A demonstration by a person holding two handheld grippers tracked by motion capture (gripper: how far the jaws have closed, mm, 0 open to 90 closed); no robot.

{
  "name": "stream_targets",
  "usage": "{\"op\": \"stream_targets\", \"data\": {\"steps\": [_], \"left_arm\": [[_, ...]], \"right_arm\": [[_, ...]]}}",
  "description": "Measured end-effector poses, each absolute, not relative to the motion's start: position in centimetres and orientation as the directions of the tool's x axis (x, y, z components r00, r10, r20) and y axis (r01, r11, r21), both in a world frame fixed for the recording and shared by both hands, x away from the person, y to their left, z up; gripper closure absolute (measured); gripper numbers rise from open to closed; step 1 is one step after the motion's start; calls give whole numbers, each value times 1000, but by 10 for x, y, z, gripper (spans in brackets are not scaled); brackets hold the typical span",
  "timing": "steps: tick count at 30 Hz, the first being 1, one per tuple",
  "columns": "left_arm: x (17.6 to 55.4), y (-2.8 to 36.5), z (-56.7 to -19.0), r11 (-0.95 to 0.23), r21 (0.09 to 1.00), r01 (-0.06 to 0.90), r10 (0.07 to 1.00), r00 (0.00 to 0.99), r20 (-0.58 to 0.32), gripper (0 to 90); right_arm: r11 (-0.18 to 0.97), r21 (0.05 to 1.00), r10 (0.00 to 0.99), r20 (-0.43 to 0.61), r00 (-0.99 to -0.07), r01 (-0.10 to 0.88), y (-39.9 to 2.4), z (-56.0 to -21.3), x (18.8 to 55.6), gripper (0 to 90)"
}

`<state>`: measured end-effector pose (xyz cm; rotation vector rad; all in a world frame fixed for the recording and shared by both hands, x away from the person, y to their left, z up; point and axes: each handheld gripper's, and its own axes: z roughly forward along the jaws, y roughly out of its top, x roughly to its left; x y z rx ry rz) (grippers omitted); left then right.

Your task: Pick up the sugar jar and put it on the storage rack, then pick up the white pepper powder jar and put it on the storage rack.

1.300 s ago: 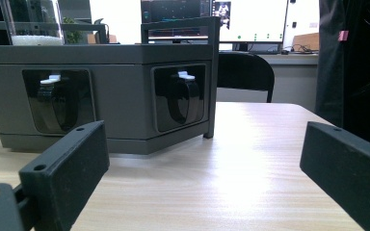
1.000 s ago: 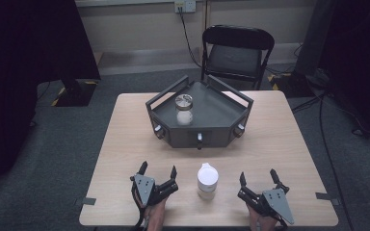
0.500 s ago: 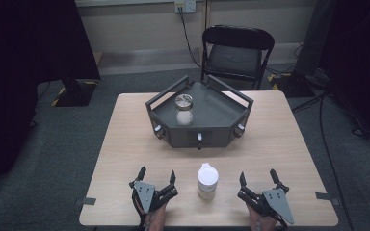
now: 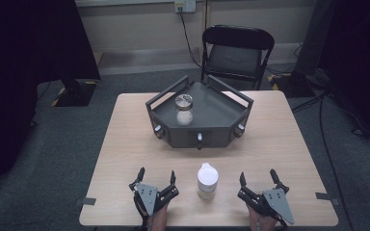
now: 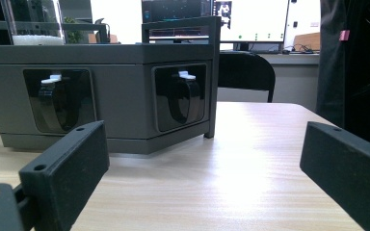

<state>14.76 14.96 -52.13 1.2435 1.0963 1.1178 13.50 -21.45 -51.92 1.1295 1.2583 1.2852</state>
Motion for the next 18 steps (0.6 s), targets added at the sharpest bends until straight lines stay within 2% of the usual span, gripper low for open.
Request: {"op": "stream_targets", "data": {"steps": [18], "left_arm": [[148,149,-521,10,1000,-25,991,130,-7,1]], "right_arm": [[1,1000,994,-4,-112,-24,-218,-516,137,15]]}}
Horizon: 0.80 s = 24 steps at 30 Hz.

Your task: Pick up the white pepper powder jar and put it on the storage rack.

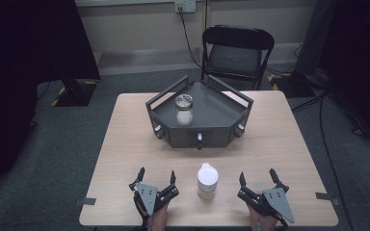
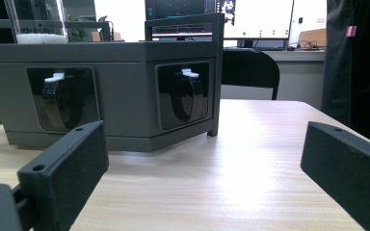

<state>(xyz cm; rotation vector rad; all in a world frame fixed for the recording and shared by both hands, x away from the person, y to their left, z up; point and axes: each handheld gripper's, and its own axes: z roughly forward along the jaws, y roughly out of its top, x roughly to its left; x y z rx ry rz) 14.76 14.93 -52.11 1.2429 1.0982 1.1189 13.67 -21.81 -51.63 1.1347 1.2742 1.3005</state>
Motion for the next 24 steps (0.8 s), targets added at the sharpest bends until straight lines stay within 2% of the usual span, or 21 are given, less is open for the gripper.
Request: {"op": "stream_targets", "data": {"steps": [7,11,18,24], "left_arm": [[148,149,-521,10,1000,-25,992,129,-7,1],[148,149,-521,10,1000,-25,992,129,-7,1],[148,149,-521,10,1000,-25,992,130,-7,0],[148,149,-521,10,1000,-25,992,130,-7,0]], "right_arm": [[-35,998,989,26,-148,-59,-217,-503,131,14],[-29,993,976,3,-217,-112,-210,-490,127,14],[-15,990,934,-36,-356,-140,-196,-480,124,29],[-4,994,906,-43,-421,-112,-184,-475,126,56]]}}
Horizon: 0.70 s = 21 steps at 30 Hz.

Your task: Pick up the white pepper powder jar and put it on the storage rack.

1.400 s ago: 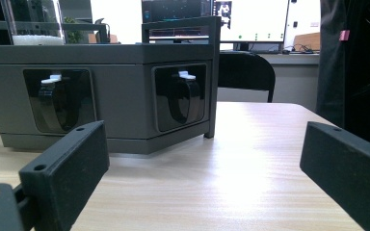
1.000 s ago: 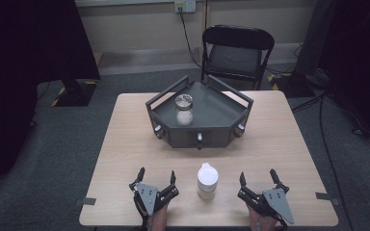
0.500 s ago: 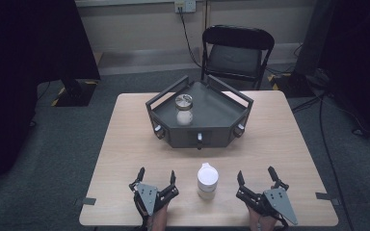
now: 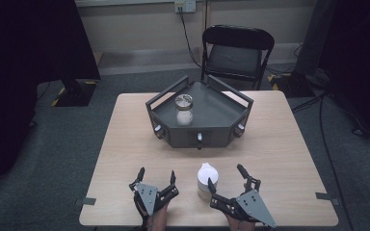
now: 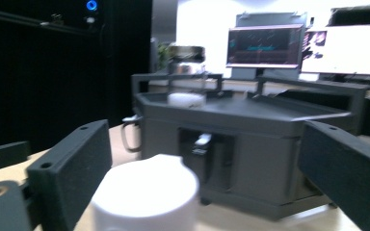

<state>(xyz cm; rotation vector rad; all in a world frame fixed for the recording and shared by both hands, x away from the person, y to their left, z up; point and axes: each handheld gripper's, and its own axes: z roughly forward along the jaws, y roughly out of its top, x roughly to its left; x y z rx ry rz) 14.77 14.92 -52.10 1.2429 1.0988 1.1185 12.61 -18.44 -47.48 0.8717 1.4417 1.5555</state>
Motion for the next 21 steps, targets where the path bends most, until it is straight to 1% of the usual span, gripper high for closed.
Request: {"op": "stream_targets", "data": {"steps": [3,6,12,15,17,21], "left_arm": [[148,149,-521,10,1000,-25,992,130,-7,0],[148,149,-521,10,1000,-25,992,130,-7,1],[148,149,-521,10,1000,-26,992,129,-6,0],[148,149,-521,10,1000,-25,992,129,-6,0],[148,149,-521,10,1000,-25,992,129,-6,0],[148,149,-521,9,1000,-25,992,128,-6,1]], "right_arm": [[-10,996,900,-31,-435,-93,-179,-478,125,80],[4,996,895,-42,-443,-85,-174,-481,124,94],[38,999,888,-52,-457,-38,-166,-483,131,130],[65,998,887,-60,-459,-4,-162,-485,136,173],[70,998,884,-60,-464,5,-162,-487,138,200],[77,997,881,-64,-469,8,-163,-487,139,281]]}}
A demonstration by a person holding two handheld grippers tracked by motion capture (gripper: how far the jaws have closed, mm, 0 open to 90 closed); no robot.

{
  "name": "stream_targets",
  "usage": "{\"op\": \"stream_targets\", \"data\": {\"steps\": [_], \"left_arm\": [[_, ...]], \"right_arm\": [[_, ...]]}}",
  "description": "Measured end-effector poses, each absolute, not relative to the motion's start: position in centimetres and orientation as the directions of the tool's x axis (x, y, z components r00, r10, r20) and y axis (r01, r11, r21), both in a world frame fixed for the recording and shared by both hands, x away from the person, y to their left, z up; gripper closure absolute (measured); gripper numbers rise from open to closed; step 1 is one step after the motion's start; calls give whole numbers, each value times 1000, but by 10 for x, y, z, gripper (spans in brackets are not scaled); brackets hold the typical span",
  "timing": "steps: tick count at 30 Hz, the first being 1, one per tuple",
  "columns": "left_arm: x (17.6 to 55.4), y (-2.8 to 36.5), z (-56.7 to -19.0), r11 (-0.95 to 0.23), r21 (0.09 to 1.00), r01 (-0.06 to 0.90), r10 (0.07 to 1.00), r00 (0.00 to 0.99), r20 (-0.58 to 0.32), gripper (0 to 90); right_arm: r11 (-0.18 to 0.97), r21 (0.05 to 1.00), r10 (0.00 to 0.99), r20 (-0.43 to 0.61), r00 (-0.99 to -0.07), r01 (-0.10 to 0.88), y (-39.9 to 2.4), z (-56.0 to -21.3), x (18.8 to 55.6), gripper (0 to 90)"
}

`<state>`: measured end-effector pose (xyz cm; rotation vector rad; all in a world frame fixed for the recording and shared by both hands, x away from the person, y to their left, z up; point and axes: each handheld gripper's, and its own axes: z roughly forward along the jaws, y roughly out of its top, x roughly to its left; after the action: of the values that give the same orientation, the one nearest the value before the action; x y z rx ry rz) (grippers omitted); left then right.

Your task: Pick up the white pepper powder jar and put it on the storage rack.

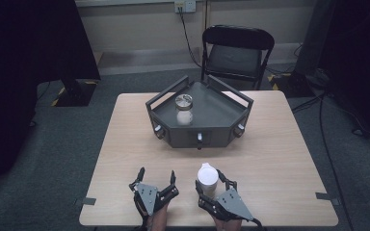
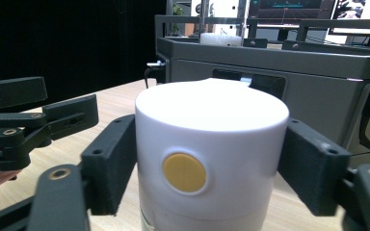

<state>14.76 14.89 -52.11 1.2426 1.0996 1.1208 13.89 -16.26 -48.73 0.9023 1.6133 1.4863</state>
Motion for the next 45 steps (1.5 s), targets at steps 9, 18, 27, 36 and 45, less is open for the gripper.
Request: {"op": "stream_targets", "data": {"steps": [9,18,27,36,45], "left_arm": [[148,149,-521,10,1000,-25,992,128,-6,1],[147,148,-521,9,1000,-25,993,121,-6,1],[147,148,-521,9,1000,-25,993,122,-6,1],[147,148,-521,9,1000,-25,993,122,-6,1],[147,148,-521,9,1000,-24,993,122,-6,1]], "right_arm": [[76,997,877,-55,-477,25,-164,-484,140,302],[80,996,877,-52,-478,38,-162,-480,141,302],[82,995,871,-48,-489,48,-163,-476,141,303],[74,996,871,-41,-490,49,-167,-472,141,303],[62,996,870,-25,-493,60,-173,-464,143,304]]}}
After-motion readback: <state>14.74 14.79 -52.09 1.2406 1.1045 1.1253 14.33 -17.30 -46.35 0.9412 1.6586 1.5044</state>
